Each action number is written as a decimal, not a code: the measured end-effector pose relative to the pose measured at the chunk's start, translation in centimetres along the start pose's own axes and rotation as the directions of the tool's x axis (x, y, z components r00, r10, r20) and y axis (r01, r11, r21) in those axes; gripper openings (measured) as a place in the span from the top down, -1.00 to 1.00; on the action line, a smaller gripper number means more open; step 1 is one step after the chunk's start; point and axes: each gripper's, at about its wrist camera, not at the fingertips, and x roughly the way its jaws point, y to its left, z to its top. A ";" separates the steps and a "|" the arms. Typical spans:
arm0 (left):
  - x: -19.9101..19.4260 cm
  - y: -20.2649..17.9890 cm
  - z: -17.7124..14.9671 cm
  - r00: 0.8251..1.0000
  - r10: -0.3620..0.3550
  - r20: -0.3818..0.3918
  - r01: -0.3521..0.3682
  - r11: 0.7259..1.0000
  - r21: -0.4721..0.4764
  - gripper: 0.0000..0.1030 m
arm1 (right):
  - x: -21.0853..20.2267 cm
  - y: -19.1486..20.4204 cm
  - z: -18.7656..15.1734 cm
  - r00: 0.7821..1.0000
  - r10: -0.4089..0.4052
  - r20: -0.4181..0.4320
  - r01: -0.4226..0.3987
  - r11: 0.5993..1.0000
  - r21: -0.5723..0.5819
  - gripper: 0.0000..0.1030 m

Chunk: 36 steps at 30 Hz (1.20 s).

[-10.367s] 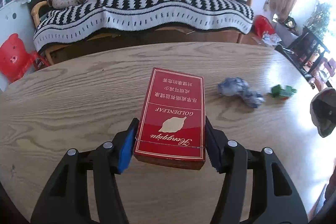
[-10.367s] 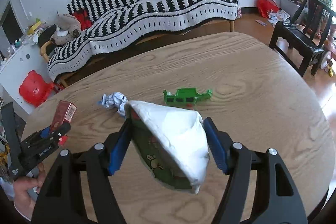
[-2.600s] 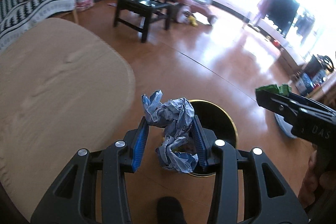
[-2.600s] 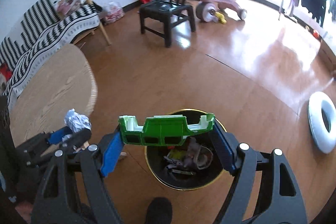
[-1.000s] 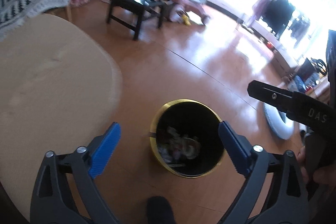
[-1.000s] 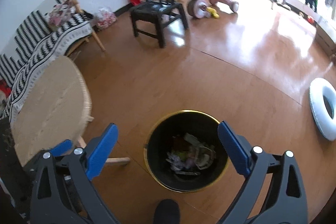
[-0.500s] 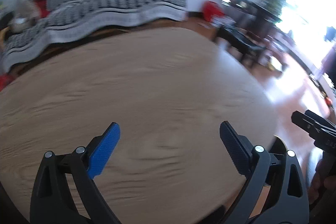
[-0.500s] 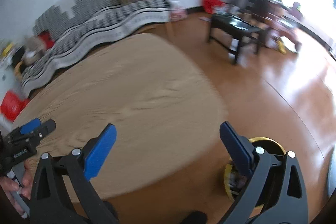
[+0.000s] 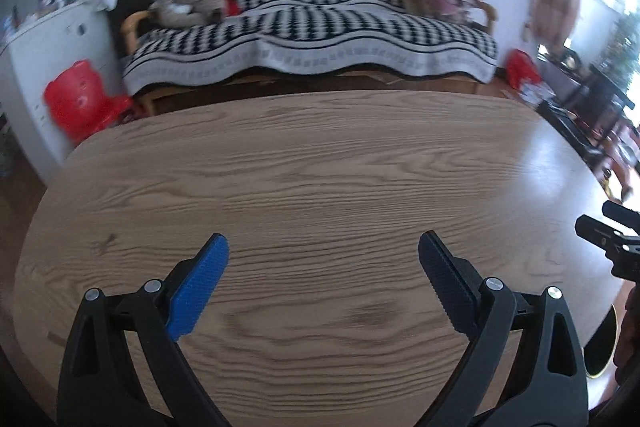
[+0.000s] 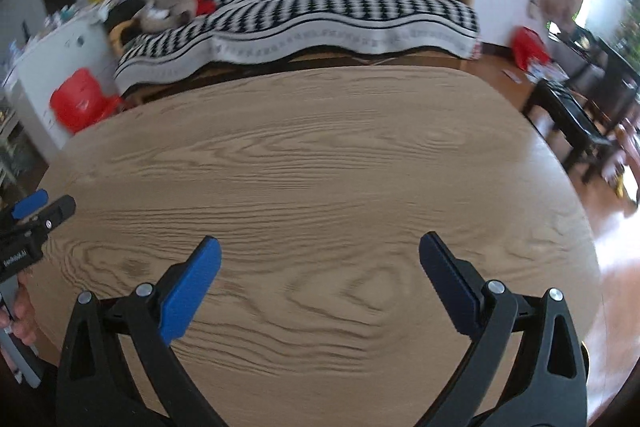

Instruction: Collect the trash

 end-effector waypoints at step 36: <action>1.8 3.2 -0.5 0.998 0.050 -0.025 -0.051 0.998 -0.040 -0.80 | 4.0 3.9 0.7 0.999 0.033 -0.034 -0.034 0.998 -0.052 -0.86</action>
